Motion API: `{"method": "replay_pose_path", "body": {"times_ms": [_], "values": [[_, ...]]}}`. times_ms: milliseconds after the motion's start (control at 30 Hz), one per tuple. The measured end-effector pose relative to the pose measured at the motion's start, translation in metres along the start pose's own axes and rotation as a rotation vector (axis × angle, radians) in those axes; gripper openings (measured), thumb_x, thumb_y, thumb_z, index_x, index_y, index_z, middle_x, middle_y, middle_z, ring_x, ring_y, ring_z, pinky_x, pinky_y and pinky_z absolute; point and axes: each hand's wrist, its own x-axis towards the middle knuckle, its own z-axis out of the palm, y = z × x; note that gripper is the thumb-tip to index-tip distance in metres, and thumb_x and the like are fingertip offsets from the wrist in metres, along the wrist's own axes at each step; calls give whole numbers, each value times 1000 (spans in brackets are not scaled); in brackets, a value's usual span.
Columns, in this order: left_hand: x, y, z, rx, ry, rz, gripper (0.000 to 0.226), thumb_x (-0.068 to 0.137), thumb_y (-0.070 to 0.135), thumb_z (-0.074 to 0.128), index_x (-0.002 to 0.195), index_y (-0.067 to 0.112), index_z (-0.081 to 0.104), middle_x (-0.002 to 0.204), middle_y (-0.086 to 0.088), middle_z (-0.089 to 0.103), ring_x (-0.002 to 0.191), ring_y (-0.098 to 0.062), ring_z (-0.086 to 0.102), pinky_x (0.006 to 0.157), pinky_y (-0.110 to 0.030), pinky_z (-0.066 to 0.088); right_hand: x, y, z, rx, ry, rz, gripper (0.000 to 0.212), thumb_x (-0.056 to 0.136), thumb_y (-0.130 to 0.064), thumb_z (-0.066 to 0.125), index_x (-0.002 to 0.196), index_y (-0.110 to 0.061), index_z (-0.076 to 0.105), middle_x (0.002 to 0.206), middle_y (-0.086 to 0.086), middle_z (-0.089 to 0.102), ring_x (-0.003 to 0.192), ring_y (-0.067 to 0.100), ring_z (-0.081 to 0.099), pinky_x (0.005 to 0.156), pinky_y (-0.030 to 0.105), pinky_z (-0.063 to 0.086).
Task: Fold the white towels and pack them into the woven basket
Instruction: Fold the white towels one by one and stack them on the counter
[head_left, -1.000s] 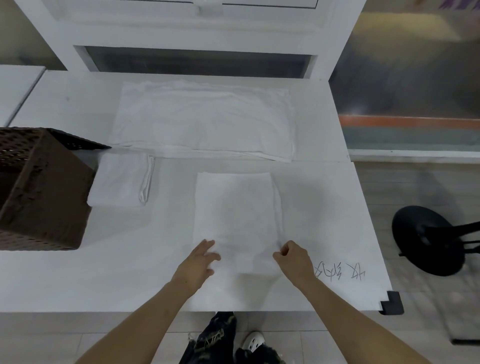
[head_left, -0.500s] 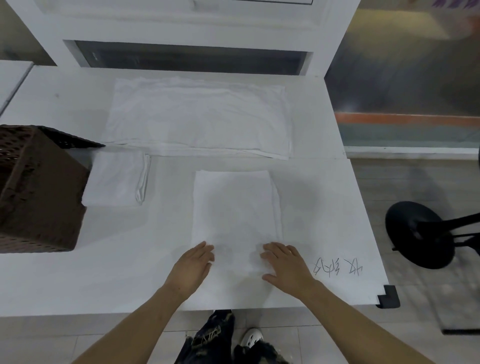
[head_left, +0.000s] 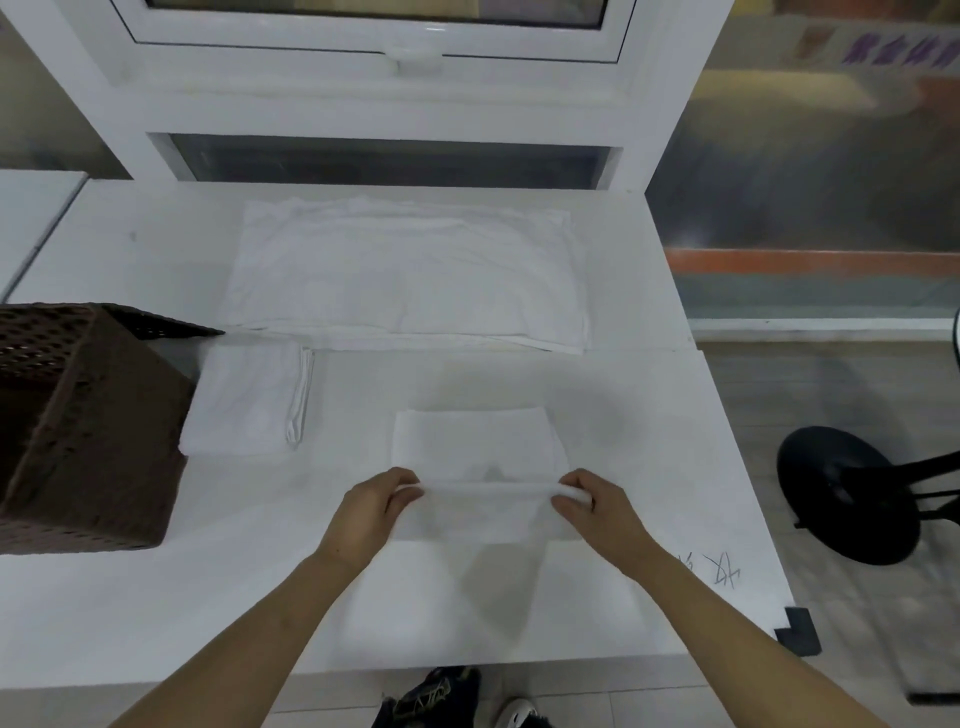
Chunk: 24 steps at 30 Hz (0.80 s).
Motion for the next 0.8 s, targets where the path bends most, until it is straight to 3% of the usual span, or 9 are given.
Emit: {"method": "replay_pose_path", "body": {"times_ms": [200, 333, 567, 667, 800], "values": [[50, 14, -16, -98, 41, -98, 6, 100, 27, 62, 97, 27, 67, 90, 12, 72, 89, -7, 67, 84, -31, 53, 45, -20, -2, 63, 123, 18, 6, 95, -22, 70, 95, -25, 65, 85, -17, 68, 76, -2, 61, 64, 12, 45], [86, 19, -21, -93, 47, -103, 7, 101, 25, 61, 99, 23, 67, 91, 7, 73, 91, -12, 67, 85, -32, 53, 76, -27, -1, 46, 191, 27, 6, 97, -25, 69, 97, -24, 63, 85, -12, 70, 73, -1, 62, 62, 16, 47], [142, 2, -25, 47, -3, -64, 15, 103, 29, 55, 101, 20, 67, 96, 6, 70, 90, -16, 64, 83, -34, 51, 134, -20, 0, -271, 167, 66, 8, 98, -38, 61, 99, -31, 57, 90, -14, 65, 84, 11, 63, 68, 32, 48], [156, -12, -16, 88, 24, -65, 17, 102, 24, 57, 114, 17, 67, 108, -1, 67, 98, -20, 63, 87, -36, 52, 152, -8, 10, -527, 153, -16, 22, 96, -36, 64, 116, -28, 58, 115, -5, 63, 106, 21, 59, 85, 39, 50], [142, -30, 3, 233, 118, 26, 23, 97, 11, 64, 120, 11, 67, 116, -9, 61, 106, -29, 61, 85, -43, 57, 166, 0, 34, -790, 84, -250, 43, 93, -30, 67, 134, -25, 56, 150, 2, 49, 145, 28, 41, 114, 46, 35]]}}
